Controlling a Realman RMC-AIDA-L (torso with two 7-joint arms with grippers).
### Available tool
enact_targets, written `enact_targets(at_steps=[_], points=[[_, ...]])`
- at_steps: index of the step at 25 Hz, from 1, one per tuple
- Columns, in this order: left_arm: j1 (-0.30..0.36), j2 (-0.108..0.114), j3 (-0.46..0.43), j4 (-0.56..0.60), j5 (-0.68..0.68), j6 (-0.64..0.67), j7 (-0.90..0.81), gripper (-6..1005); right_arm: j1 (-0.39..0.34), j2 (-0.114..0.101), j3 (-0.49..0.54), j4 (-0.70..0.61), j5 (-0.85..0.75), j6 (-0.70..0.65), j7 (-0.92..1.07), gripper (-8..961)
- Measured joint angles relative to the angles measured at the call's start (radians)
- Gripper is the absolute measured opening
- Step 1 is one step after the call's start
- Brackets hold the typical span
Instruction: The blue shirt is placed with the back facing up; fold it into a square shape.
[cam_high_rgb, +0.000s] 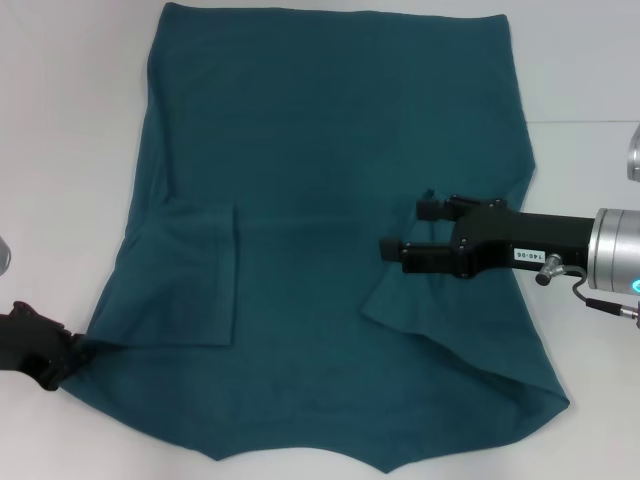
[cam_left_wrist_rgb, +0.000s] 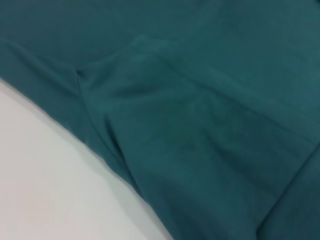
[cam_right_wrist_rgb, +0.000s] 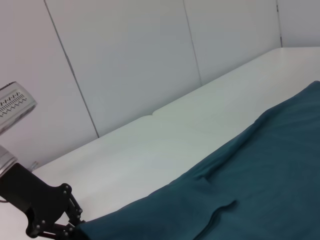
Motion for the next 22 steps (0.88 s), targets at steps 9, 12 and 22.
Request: enact_targets(at_steps=[9,12,22], points=[[0.005,-0.003,-0.007,0.02,-0.016,0.012,-0.002,47,-0.009,0.0,0.001,0.0,-0.02,0.003,0.012,940],[0.006,-0.004,-0.006,0.036,-0.027,0.029,-0.013,47,-0.011,0.002,-0.005,-0.031,-0.121,0.033,0.094,940],[-0.003,-0.004,0.001,0.048,-0.029,0.063,-0.069,47,-0.014,0.008,-0.11,-0.396,-0.663,-0.063,0.761,939]])
